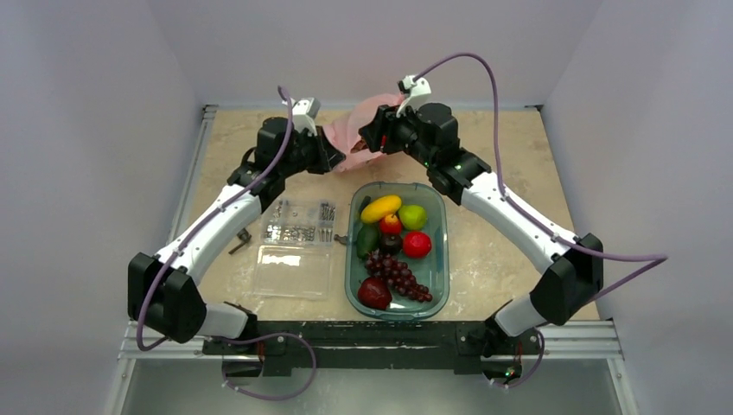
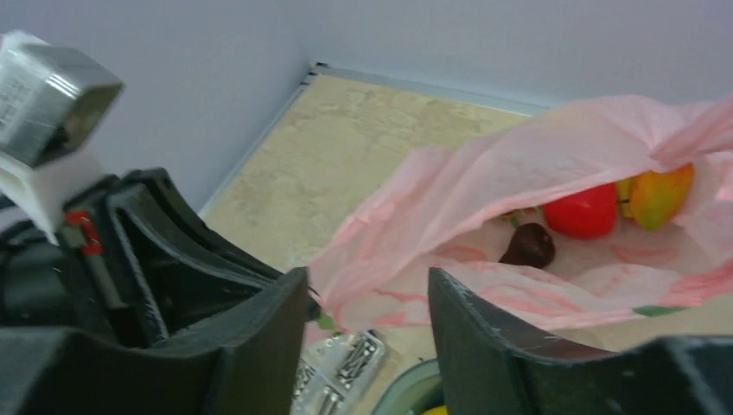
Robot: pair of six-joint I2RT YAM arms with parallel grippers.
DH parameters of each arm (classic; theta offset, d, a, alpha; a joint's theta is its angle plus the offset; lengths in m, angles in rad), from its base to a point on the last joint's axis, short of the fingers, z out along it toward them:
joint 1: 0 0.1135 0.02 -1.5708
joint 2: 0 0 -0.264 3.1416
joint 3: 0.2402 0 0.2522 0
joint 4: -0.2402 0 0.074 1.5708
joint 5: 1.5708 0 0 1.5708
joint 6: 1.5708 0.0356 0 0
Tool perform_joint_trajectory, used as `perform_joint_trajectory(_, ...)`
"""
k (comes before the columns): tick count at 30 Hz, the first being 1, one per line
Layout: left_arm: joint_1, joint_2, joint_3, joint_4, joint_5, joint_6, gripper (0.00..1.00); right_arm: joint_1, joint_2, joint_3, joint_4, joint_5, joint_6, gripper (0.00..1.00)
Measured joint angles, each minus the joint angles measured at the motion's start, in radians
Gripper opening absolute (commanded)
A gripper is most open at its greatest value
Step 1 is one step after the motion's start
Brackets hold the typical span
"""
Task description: Take the fake fruits out of the plastic bag
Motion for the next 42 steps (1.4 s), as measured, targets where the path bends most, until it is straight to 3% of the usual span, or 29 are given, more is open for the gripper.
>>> perform_joint_trajectory(6,-0.029,0.032,0.0,-0.024,-0.026,0.0,0.0,0.0,0.105,0.001,0.108,0.025,0.053,0.38)
perform_joint_trajectory(17,-0.029,0.079,0.0,-0.032,-0.02,-0.061,0.0,-0.015,0.422,-0.025,0.139,0.083,0.083,0.36)
perform_joint_trajectory(32,-0.04,0.155,0.001,-0.093,-0.028,-0.098,0.0,-0.055,0.36,-0.064,0.136,0.117,0.12,0.37)
perform_joint_trajectory(42,-0.074,0.155,0.004,-0.094,-0.028,-0.078,0.0,-0.054,0.455,0.133,0.158,0.168,0.086,0.38)
